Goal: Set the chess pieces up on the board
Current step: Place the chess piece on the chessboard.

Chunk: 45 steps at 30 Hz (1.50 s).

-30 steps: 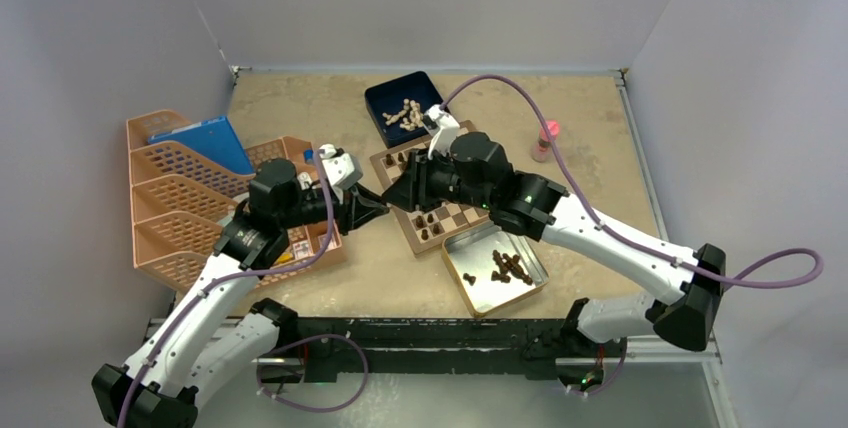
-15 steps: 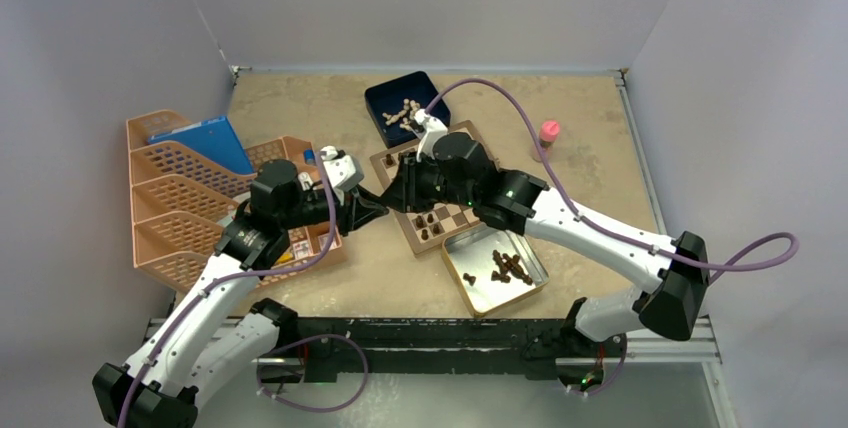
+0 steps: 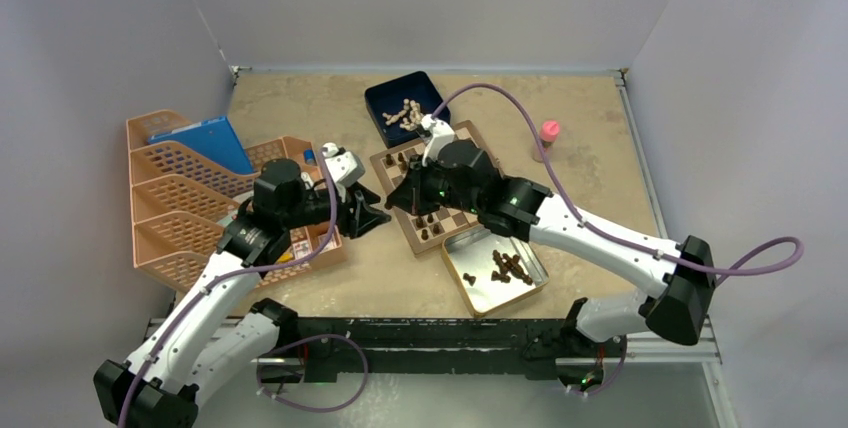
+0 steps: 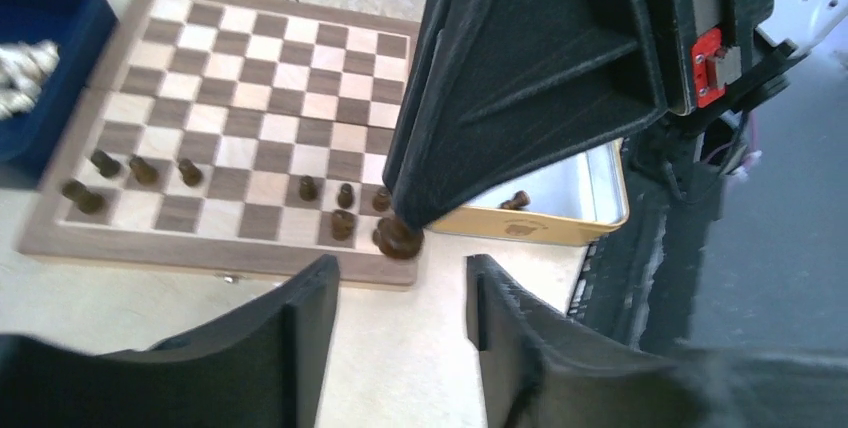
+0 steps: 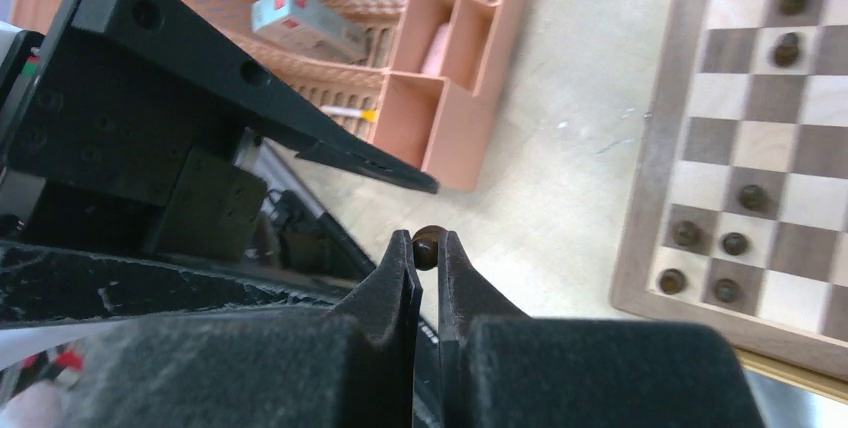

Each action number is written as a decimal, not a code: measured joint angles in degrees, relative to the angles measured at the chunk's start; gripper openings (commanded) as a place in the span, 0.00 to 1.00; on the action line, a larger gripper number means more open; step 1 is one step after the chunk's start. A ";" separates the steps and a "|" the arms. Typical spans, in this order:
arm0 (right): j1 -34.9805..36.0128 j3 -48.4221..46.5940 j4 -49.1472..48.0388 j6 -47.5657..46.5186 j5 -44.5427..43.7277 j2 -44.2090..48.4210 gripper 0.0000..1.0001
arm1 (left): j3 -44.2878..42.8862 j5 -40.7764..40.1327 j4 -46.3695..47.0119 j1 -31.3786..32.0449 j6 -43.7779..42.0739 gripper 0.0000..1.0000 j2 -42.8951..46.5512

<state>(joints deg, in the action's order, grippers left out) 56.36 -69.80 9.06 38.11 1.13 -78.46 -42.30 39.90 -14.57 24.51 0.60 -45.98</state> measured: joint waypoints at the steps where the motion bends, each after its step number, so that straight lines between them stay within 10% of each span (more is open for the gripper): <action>1: 0.02 0.85 -0.09 -0.48 -1.44 0.74 0.01 | 0.00 -0.11 -0.46 0.00 0.74 0.61 -0.26; 18: 0.11 11.13 -13.77 -11.85 -23.04 0.61 0.00 | -0.59 -4.66 -7.61 0.00 13.35 0.95 2.86; 45: -4.74 10.56 -29.33 -14.97 -28.68 -26.49 0.04 | -0.37 -25.66 -11.61 0.02 14.86 0.96 22.75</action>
<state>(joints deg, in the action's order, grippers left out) 51.62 -59.24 -20.27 23.14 -27.55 -104.95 -42.68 14.24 -26.17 24.53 15.46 -23.22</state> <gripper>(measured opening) 0.046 0.957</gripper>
